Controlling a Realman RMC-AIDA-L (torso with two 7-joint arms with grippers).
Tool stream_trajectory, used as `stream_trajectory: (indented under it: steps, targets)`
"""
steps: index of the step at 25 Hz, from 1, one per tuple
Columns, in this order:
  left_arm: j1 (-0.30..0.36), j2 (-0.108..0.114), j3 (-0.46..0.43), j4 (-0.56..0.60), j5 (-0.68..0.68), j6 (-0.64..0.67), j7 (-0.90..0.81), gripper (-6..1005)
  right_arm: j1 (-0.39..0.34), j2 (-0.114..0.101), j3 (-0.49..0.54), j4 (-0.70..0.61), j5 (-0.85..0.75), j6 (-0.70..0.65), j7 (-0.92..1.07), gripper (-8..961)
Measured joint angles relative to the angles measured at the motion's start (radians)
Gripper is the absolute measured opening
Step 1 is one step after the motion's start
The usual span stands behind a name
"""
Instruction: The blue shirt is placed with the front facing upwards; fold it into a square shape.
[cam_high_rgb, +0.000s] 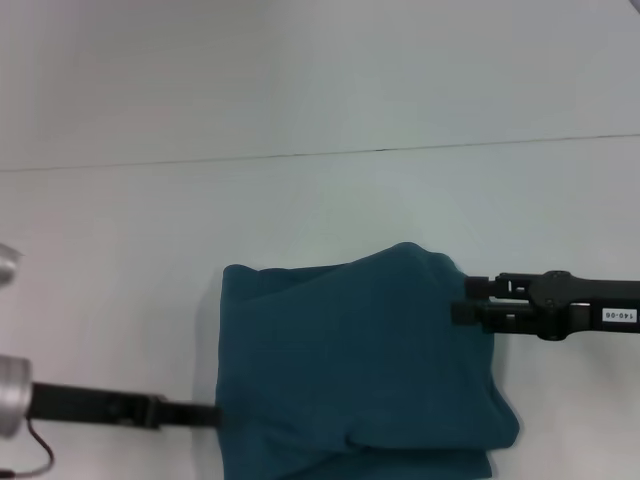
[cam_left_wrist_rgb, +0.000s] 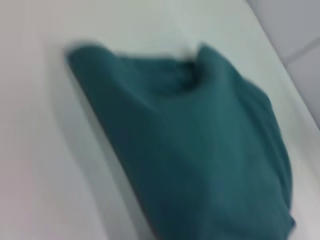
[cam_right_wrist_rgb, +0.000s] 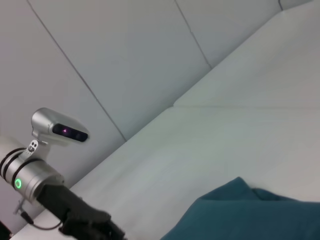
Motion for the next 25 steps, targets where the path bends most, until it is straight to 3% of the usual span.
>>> stream_trajectory:
  steps: [7,17,20,25]
  targets:
    - [0.001,0.011,-0.132,0.032,-0.11,-0.02,0.096,484,-0.004,-0.007,0.052,-0.001,0.001,-0.028,-0.025,727]
    - [0.022,0.001,-0.13,0.001,-0.257,-0.035,0.189,691,-0.049,-0.001,0.097,0.012,-0.005,-0.041,-0.133,743]
    - [0.02,0.001,-0.127,-0.011,-0.258,-0.036,0.204,917,-0.063,0.003,0.095,0.013,-0.006,-0.038,-0.164,781]
    - [0.018,-0.001,-0.128,-0.02,-0.259,-0.037,0.216,934,-0.078,0.004,0.097,0.013,-0.006,-0.026,-0.182,880]
